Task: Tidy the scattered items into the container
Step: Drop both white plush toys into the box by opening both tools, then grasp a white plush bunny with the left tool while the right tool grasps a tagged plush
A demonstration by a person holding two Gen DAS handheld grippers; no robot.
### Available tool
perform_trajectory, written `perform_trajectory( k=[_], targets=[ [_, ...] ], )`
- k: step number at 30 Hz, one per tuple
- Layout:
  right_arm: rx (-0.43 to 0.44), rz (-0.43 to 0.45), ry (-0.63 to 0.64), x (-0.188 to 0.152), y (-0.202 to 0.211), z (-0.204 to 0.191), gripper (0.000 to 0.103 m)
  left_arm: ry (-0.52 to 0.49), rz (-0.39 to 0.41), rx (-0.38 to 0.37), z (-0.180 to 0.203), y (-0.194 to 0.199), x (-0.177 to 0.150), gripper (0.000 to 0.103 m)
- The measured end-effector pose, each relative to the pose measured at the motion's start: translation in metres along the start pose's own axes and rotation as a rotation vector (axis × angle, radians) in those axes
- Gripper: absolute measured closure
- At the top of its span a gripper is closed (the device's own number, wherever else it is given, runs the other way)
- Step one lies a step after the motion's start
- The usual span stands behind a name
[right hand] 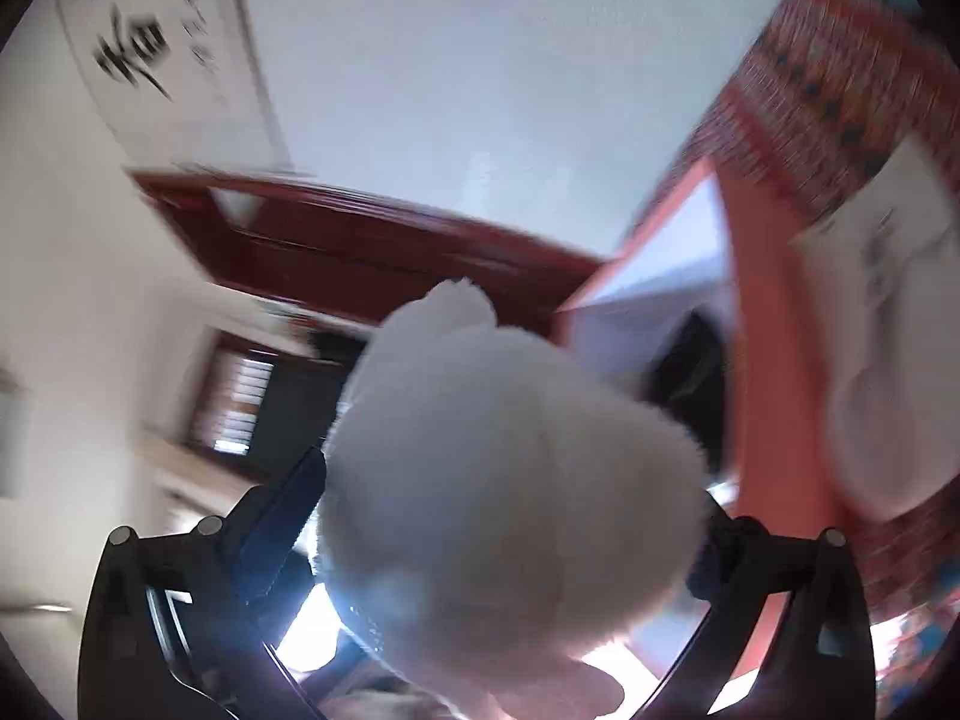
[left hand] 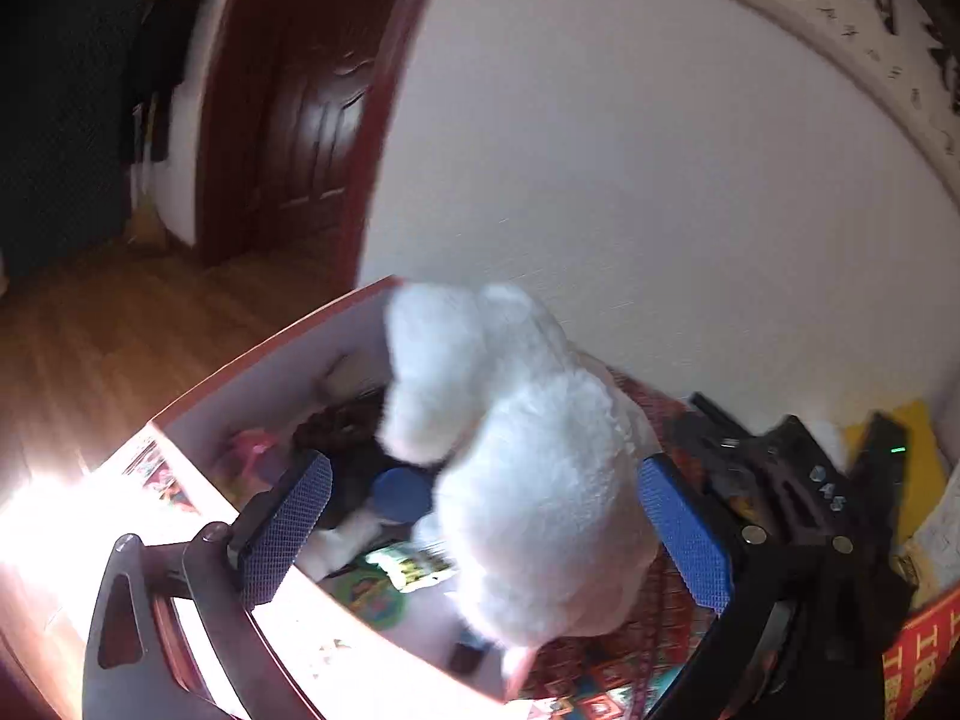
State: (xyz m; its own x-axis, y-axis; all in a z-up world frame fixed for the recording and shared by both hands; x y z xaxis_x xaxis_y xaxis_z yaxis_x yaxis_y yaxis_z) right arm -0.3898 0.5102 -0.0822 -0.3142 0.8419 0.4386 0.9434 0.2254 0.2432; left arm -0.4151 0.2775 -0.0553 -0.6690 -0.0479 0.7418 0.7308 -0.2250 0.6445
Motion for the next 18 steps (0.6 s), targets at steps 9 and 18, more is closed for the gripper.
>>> perform_trajectory(
  k=[9, 18],
  targets=[
    [-0.243, 0.199, 0.302, 0.007, 0.111, 0.029, 0.001, 0.244, -0.041, 0.120, -0.074, -0.013, -0.003, 0.000],
    [-0.343, 0.461, 0.106, 0.039, 0.287, 0.088, 0.001, -0.073, -0.007, -0.070, 0.089, 0.033, -0.057, 0.000]
  ],
)
Point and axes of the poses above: each gripper's, at about its wrist camera, not at the fingertips, and y roughly against the way its jaws point, z to its right, x to its top, the point moved 5 cm from there along -y, roughly the way its jaws point, and after that the axes turned 11 degrees about x, right-handed, at the moved point
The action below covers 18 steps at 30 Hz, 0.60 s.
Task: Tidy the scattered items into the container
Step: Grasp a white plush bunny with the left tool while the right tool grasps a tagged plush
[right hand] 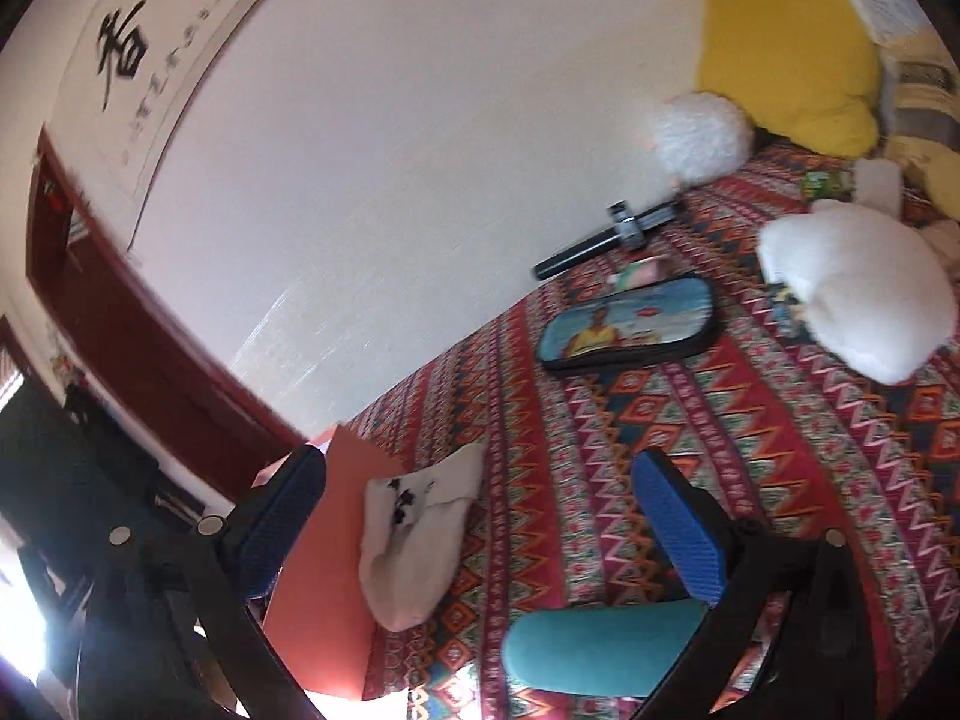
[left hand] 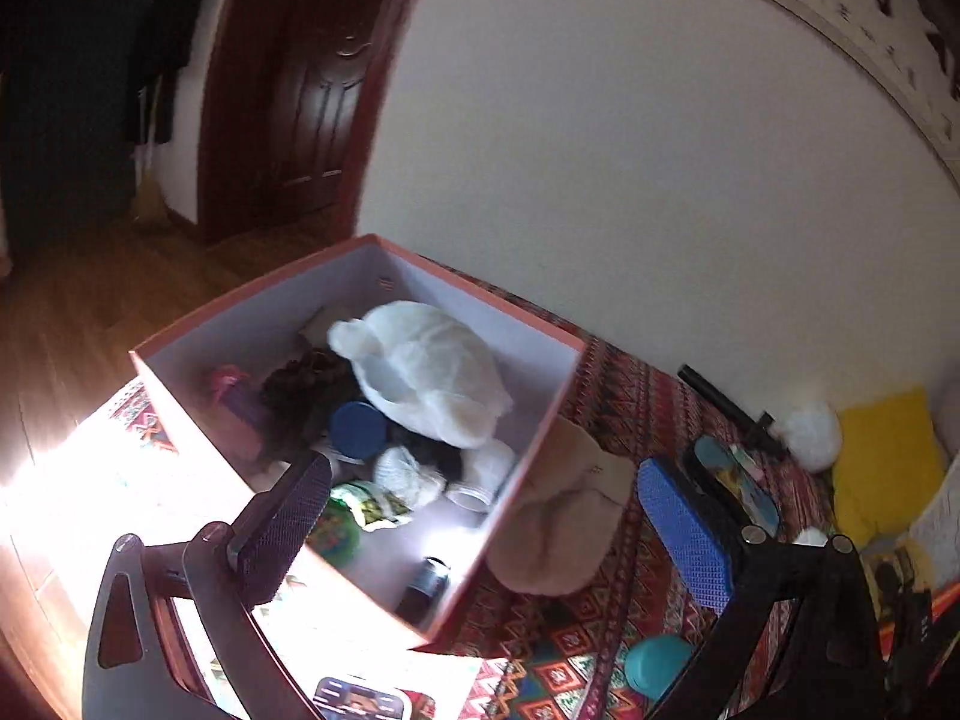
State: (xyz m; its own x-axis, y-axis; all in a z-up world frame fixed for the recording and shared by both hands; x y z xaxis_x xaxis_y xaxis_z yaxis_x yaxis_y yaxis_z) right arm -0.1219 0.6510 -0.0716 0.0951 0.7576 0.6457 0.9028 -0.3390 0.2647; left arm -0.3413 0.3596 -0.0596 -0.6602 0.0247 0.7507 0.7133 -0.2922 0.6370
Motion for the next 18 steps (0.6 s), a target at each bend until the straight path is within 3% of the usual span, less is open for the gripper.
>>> perform_trajectory(
  k=[3, 8, 10, 13, 18],
  targets=[
    [-0.062, 0.124, -0.171, 0.030, 0.046, 0.064, 0.001, -0.113, -0.072, -0.117, 0.068, 0.000, -0.037, 0.000],
    [-0.177, 0.355, -0.478, 0.052, 0.108, 0.174, 0.001, -0.183, -0.264, -0.341, 0.192, -0.010, -0.110, 0.000],
    [-0.198, 0.382, -0.590, 0.049, 0.115, 0.208, 0.001, -0.186, -0.337, -0.399, 0.240, -0.014, -0.132, 0.000],
    [-0.142, 0.390, -0.720, 0.045, 0.108, 0.240, 0.001, -0.191, -0.434, -0.456, 0.307, -0.027, -0.160, 0.000],
    [-0.138, 0.411, -0.752, 0.057, 0.096, 0.261, 0.001, -0.302, -0.489, -0.510, 0.416, -0.043, -0.190, 0.000]
  ],
)
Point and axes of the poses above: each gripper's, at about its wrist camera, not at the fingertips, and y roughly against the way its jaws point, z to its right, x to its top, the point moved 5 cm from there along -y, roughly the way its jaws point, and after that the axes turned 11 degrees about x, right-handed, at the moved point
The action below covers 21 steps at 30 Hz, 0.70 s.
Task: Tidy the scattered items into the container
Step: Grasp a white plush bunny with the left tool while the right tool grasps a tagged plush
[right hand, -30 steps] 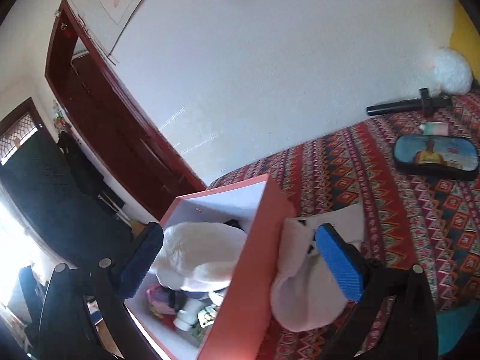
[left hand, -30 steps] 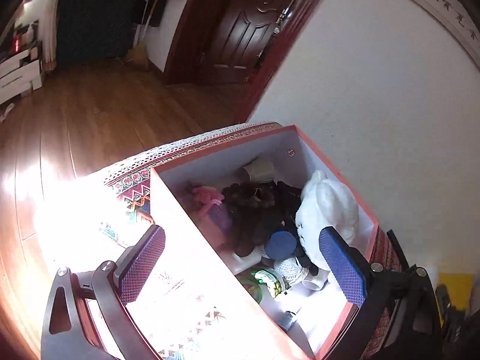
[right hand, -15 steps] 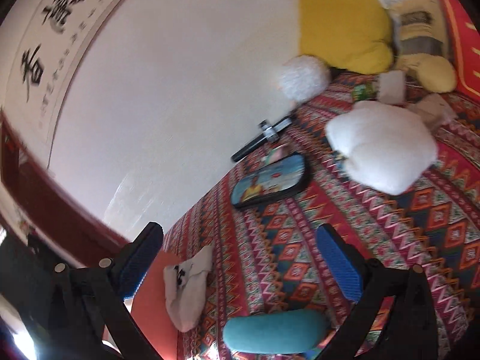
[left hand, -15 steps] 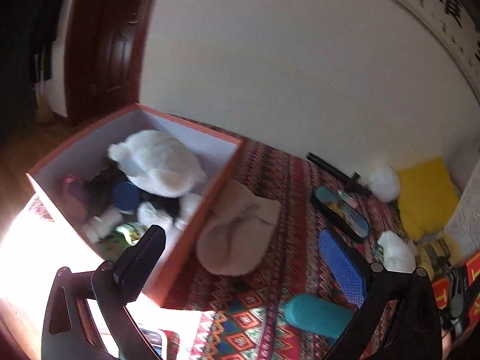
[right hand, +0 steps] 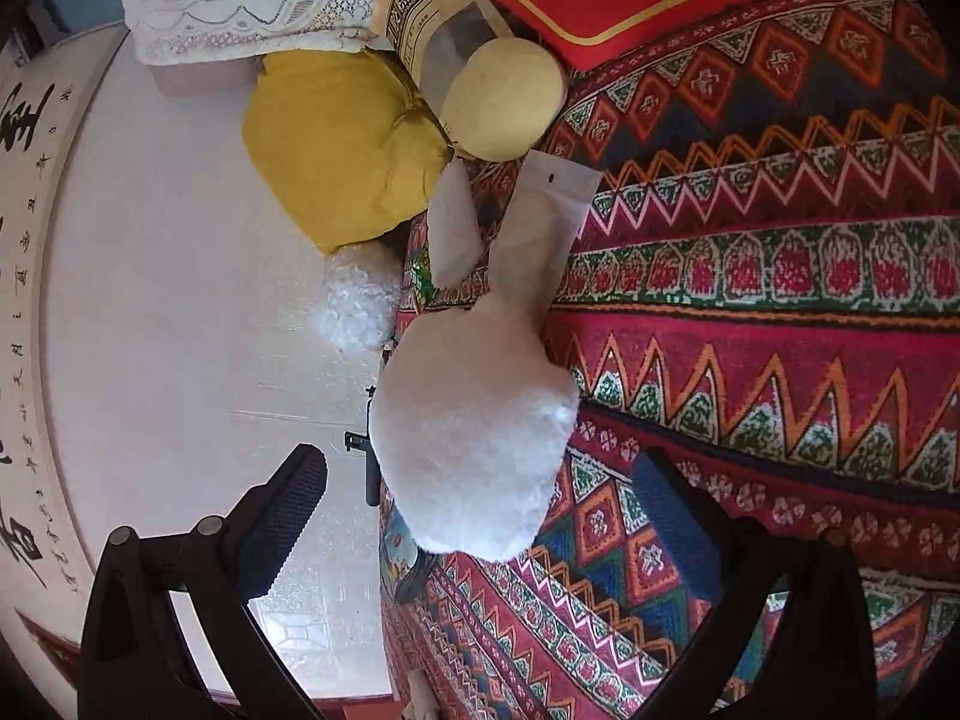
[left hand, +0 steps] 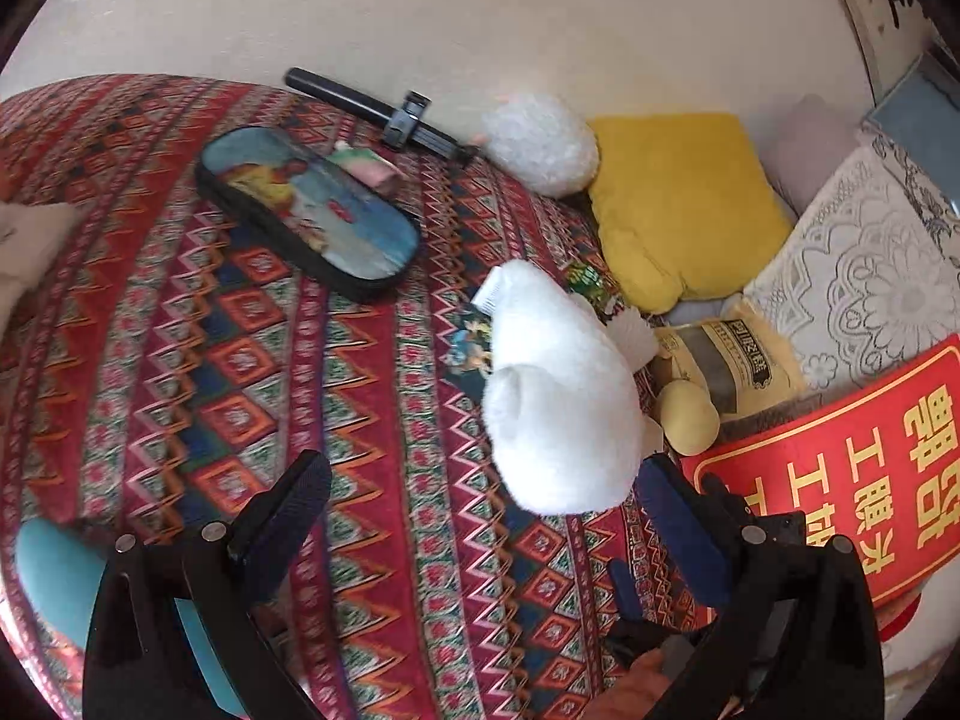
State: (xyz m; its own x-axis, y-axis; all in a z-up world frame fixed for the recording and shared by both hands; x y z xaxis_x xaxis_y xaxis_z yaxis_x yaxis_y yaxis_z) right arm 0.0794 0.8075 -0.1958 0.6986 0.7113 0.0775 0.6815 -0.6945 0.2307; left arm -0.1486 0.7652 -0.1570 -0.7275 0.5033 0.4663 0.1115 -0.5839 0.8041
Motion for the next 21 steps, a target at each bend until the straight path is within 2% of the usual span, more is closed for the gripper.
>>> perform_trajectory(
  k=[4, 7, 13, 15, 17, 18, 19, 20, 21],
  targets=[
    [0.002, -0.008, -0.033, 0.005, -0.014, 0.009, 0.001, -0.057, -0.057, 0.036, 0.035, -0.052, 0.017, 0.000],
    [-0.006, 0.020, -0.063, 0.010, -0.017, 0.020, 0.001, -0.028, -0.059, 0.060, 0.038, -0.073, 0.033, 0.000],
    [0.032, 0.004, -0.069, 0.026, -0.042, 0.023, 0.001, -0.001, -0.148, -0.041, 0.048, -0.107, 0.048, 0.000],
    [0.083, -0.017, -0.058, 0.029, -0.054, 0.018, 0.001, -0.032, -0.163, -0.081, 0.057, -0.116, 0.049, 0.000],
    [0.109, -0.069, -0.029, 0.025, -0.067, 0.012, 0.003, -0.106, -0.227, -0.118, 0.071, -0.132, 0.040, 0.001],
    [0.100, -0.083, -0.008, 0.023, -0.070, 0.011, 0.018, -0.159, -0.220, -0.080, 0.074, -0.135, 0.036, 0.002],
    [0.069, -0.091, 0.016, 0.022, -0.072, 0.012, 0.029, -0.205, -0.198, -0.036, 0.075, -0.135, 0.034, 0.013],
    [0.042, -0.093, 0.026, 0.021, -0.071, 0.014, 0.043, -0.218, -0.186, -0.035, 0.075, -0.131, 0.031, 0.017],
    [0.044, -0.095, 0.015, 0.021, -0.069, 0.016, 0.046, -0.198, -0.184, -0.035, 0.072, -0.125, 0.029, 0.019]
  ],
)
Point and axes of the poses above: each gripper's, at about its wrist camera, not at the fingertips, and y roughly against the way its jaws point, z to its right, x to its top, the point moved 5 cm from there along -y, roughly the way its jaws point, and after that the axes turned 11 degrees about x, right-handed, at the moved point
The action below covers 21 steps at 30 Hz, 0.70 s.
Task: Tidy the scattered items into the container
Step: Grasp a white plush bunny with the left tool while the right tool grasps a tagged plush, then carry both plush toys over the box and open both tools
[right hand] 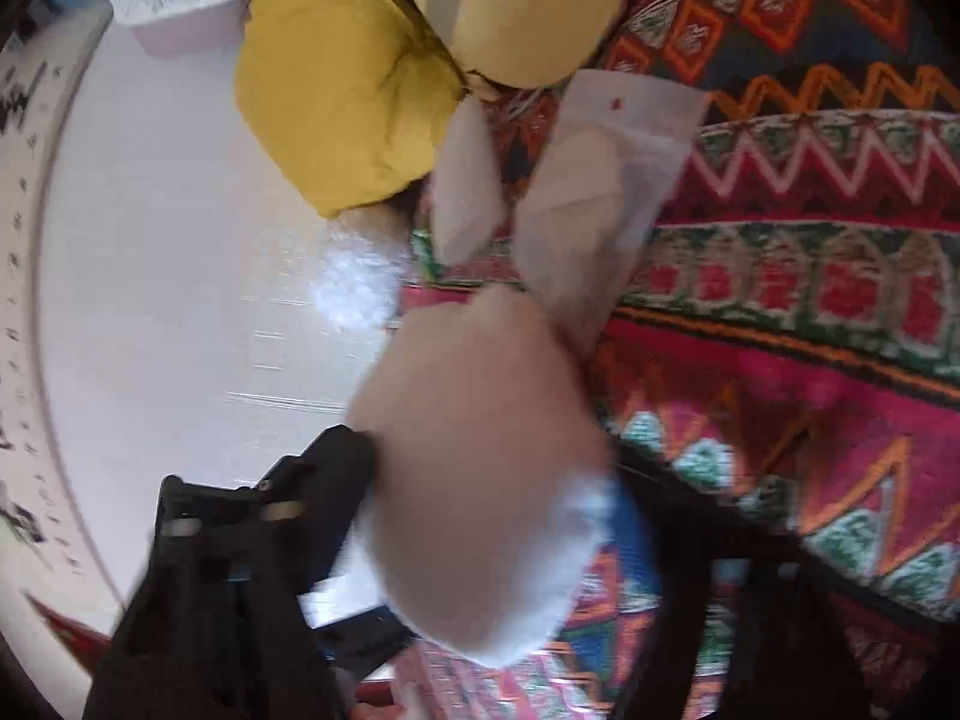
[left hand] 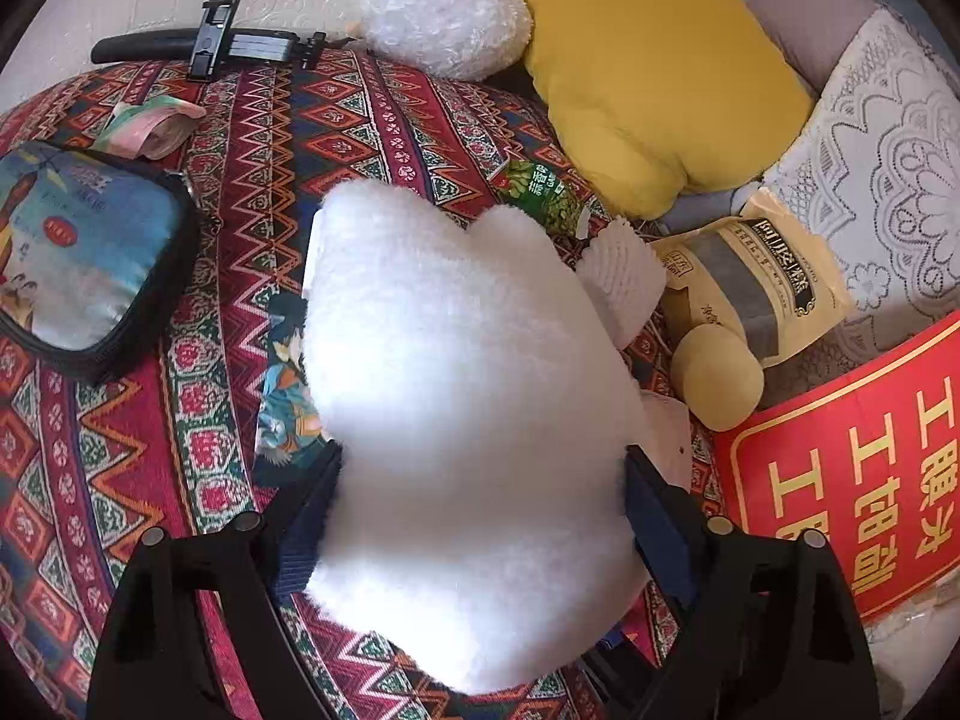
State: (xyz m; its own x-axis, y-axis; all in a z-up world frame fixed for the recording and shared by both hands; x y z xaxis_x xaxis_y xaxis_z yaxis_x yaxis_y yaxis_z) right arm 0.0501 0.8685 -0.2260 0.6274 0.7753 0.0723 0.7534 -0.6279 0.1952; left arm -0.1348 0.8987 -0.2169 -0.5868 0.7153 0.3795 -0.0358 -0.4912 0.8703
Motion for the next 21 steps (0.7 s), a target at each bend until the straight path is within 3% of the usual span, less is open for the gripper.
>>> perform_trajectory(
  k=[2, 6, 11, 15, 21],
  targets=[
    [0.027, -0.014, -0.013, 0.000, 0.004, -0.004, 0.050, 0.037, 0.025, 0.044, -0.006, 0.020, -0.006, 0.021],
    [0.143, -0.073, 0.005, -0.015, 0.016, -0.035, 0.053, -0.030, 0.192, 0.106, -0.009, 0.098, -0.021, 0.022],
    [0.307, -0.177, 0.107, -0.072, 0.037, -0.105, 0.053, -0.005, 0.393, 0.134, -0.054, 0.216, -0.058, 0.022],
    [0.424, -0.292, 0.278, -0.151, 0.057, -0.171, 0.053, 0.068, 0.545, 0.148, -0.117, 0.314, -0.105, 0.022],
    [0.586, -0.506, 0.478, -0.307, 0.067, -0.249, 0.053, 0.253, 0.763, 0.221, -0.241, 0.445, -0.155, 0.019]
  ],
)
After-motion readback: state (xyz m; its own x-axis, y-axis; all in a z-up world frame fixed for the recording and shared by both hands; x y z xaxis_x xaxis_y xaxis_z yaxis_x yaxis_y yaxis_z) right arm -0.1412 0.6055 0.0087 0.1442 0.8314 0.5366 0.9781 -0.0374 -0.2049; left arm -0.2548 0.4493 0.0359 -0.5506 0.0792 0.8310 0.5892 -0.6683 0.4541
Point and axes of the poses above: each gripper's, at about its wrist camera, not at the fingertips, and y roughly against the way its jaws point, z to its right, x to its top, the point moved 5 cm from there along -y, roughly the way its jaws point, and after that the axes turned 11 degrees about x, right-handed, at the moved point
